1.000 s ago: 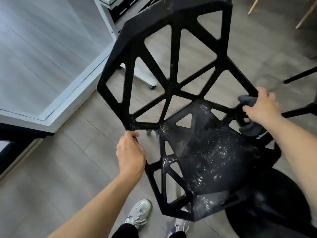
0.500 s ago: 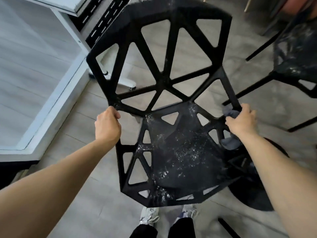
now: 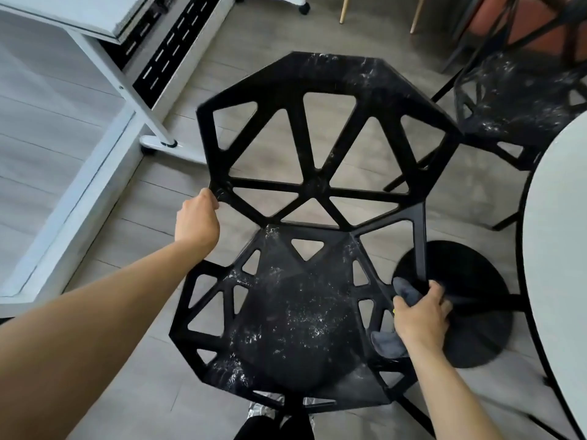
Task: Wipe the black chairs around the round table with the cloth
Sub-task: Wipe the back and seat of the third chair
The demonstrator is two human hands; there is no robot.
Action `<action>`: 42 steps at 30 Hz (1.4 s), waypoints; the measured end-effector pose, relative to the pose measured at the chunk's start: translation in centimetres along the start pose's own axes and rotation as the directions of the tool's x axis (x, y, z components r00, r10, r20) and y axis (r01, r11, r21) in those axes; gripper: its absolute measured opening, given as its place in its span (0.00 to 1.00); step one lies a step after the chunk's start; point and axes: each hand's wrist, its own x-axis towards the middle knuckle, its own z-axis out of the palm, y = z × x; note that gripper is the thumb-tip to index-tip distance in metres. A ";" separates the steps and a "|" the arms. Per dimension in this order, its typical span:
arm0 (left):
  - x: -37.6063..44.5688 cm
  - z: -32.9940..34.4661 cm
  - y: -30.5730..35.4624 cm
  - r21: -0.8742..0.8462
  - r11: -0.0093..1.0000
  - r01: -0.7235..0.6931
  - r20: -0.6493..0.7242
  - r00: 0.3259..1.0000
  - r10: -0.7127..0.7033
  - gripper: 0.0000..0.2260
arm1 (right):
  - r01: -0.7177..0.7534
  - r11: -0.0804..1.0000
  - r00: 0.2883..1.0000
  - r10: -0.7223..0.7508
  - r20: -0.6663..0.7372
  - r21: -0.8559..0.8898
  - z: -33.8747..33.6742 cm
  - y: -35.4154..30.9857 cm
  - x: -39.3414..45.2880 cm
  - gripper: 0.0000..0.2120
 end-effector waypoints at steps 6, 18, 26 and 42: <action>-1.2 -0.8 0.0 -0.039 0.998 -0.054 0.033 0.998 0.055 0.11 | 0.009 0.999 1.000 -0.010 0.013 0.050 -1.0 -0.5 -0.5 0.35; 1.4 -12.7 10.5 0.038 0.811 -0.584 -0.451 0.714 0.536 0.14 | 0.636 0.645 0.769 -0.483 -0.419 0.424 -10.7 -18.4 -4.1 0.20; 6.5 -9.8 14.1 0.016 0.859 -0.512 -0.279 0.823 0.495 0.12 | 0.864 0.496 0.308 -0.652 -0.693 -0.083 -10.7 -26.7 1.8 0.23; 6.6 -9.5 13.1 -0.115 0.825 -0.554 -0.365 0.796 0.484 0.09 | 0.848 0.225 0.019 -0.917 -0.397 -0.480 -2.2 -34.5 -0.6 0.20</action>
